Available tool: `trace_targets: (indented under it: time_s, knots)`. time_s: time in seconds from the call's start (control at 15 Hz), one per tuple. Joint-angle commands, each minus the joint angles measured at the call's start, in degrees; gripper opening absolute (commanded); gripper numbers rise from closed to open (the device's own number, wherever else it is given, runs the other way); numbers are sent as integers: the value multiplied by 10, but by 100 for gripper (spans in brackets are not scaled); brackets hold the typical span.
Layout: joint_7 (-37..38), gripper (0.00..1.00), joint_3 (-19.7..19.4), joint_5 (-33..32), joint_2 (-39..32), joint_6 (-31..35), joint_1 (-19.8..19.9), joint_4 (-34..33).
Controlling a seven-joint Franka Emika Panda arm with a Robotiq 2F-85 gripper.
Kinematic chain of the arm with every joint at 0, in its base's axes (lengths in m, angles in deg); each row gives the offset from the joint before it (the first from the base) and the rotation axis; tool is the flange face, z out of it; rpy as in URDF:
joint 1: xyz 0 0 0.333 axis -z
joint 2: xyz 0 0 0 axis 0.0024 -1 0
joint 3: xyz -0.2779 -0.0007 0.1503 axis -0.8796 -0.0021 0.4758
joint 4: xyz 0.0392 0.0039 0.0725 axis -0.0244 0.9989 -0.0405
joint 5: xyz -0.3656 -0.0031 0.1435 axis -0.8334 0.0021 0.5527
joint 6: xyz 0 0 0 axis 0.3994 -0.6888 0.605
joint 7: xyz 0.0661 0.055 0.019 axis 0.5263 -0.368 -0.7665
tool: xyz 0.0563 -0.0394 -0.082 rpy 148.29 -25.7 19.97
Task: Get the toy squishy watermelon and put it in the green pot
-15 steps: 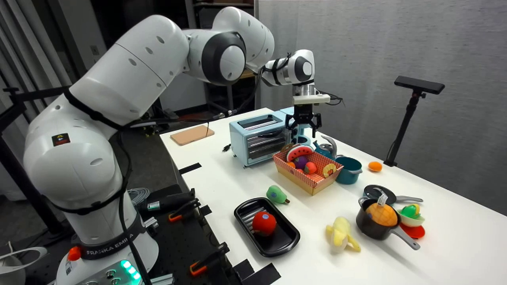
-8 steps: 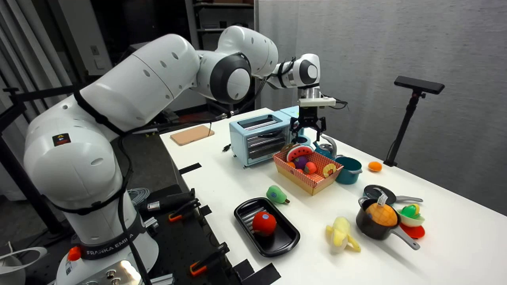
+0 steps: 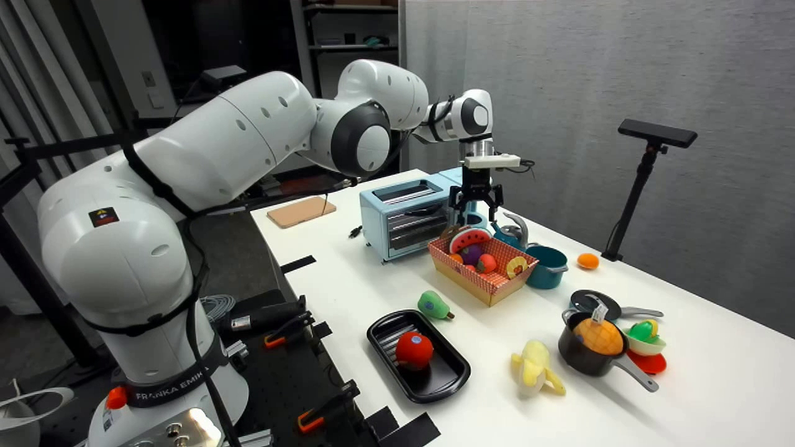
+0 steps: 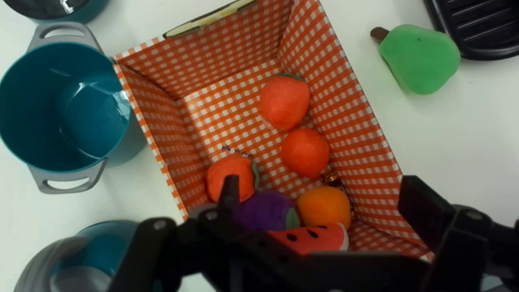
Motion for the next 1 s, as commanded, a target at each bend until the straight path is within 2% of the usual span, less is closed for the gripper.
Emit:
trace_targets:
  time_s: [0.0, 0.33, 0.4, 0.93]
  knots:
    - [-44, 100, -17, -3, -38, -35, -20, -68]
    - [-46, 100, -26, 7, -52, -56, -24, -93]
    - [-34, 100, -14, 0, -28, -22, -20, -40]
    - [-40, 100, -17, 0, -33, -19, -16, -54]
